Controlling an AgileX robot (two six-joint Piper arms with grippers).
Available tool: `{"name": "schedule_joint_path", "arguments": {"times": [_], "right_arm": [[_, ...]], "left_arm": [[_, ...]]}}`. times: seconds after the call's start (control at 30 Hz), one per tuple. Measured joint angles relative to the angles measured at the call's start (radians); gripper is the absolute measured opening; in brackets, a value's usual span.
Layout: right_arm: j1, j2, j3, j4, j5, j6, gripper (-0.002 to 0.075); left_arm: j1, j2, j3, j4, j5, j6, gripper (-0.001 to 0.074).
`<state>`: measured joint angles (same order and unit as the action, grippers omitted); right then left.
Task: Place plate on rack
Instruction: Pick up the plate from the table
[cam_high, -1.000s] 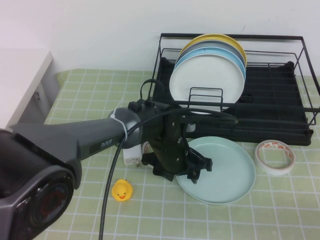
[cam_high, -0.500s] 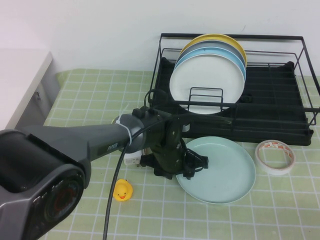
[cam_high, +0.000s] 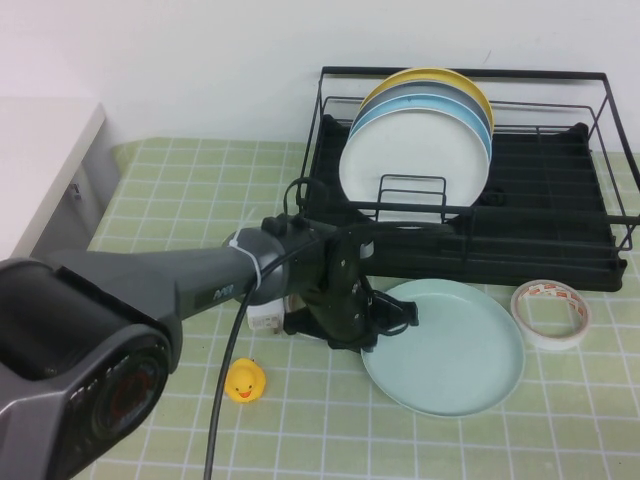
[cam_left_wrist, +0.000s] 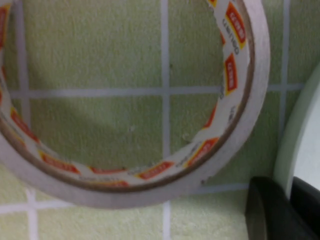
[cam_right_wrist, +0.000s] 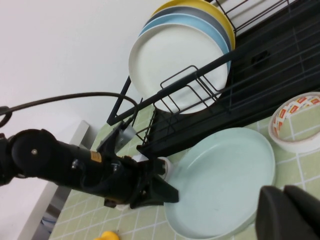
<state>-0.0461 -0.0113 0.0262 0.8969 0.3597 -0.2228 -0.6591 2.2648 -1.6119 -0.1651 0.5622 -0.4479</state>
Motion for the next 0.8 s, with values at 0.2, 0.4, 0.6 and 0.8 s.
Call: {"name": "schedule_joint_path", "arguments": {"times": [0.2, 0.4, 0.6, 0.8], "right_arm": [[0.0, 0.0, 0.0, 0.019, 0.0, 0.0, 0.0011], [0.0, 0.0, 0.0, 0.035, 0.039, 0.0, 0.0011], [0.0, 0.0, 0.0, 0.085, 0.104, 0.029, 0.0013], [0.0, 0.057, -0.093, 0.085, 0.128, 0.023, 0.01]], "left_arm": [[0.057, 0.001, 0.0, -0.301, 0.101, 0.224, 0.0004], [0.124, -0.005, 0.01, -0.528, 0.128, 0.487, 0.0002], [0.136, -0.097, 0.103, -0.698, 0.097, 0.747, 0.0002], [0.136, -0.251, 0.292, -0.954, 0.042, 1.018, 0.0002]]}}
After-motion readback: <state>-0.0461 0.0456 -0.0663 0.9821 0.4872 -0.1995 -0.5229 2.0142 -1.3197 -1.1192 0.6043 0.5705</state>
